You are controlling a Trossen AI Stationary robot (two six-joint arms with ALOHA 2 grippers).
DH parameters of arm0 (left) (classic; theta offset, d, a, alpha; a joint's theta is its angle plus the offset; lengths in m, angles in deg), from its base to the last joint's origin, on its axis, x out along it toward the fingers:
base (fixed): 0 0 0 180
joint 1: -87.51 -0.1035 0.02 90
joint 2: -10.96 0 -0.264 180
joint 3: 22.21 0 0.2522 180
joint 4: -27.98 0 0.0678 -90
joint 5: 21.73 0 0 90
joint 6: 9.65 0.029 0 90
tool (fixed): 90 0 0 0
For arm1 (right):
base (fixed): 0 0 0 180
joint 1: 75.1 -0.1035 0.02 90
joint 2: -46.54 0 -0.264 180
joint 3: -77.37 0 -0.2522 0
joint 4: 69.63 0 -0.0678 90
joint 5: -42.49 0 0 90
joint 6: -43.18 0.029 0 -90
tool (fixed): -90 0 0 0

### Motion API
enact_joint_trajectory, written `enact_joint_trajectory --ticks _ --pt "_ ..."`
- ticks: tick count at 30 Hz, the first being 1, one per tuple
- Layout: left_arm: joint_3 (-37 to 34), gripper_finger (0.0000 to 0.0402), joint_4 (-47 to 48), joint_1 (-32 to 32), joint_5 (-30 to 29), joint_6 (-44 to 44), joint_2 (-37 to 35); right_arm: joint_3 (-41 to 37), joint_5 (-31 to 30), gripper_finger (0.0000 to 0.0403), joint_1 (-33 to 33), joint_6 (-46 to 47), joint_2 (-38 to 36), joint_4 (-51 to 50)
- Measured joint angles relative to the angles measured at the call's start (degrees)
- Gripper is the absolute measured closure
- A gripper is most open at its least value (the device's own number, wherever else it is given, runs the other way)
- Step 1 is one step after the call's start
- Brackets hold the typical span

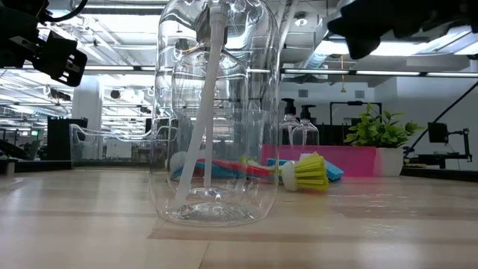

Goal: Pick & Place Kitchen Sink Supplies
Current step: Put the transparent bottle into the red bin

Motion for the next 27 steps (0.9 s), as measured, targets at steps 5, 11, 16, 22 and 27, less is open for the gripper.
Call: enact_joint_trajectory --ticks 5,11,16,22,27 --pt "0.0 0.0199 0.0 0.0 0.0 0.0 0.0 0.0 0.0 0.0274 0.2 0.0 2.0 2.1" --pt "0.0 0.0199 0.0 0.0 0.0 0.0 0.0 0.0 0.1 0.026 0.2 0.9 2.3 3.2" --pt "0.0 0.0199 0.0 0.0 0.0 0.0 0.0 0.0 0.1 0.0234 0.2 1.1 2.2 4.8" --pt "0.0 0.0199 0.0 0.0 0.0 0.0 0.0 0.0 0.1 0.0209 0.2 1.1 3.0 5.7" --pt "0.0 0.0199 0.0 0.0 0.0 0.0 0.0 0.0 0.0 0.0208 0.2 0.9 7.1 11.3"
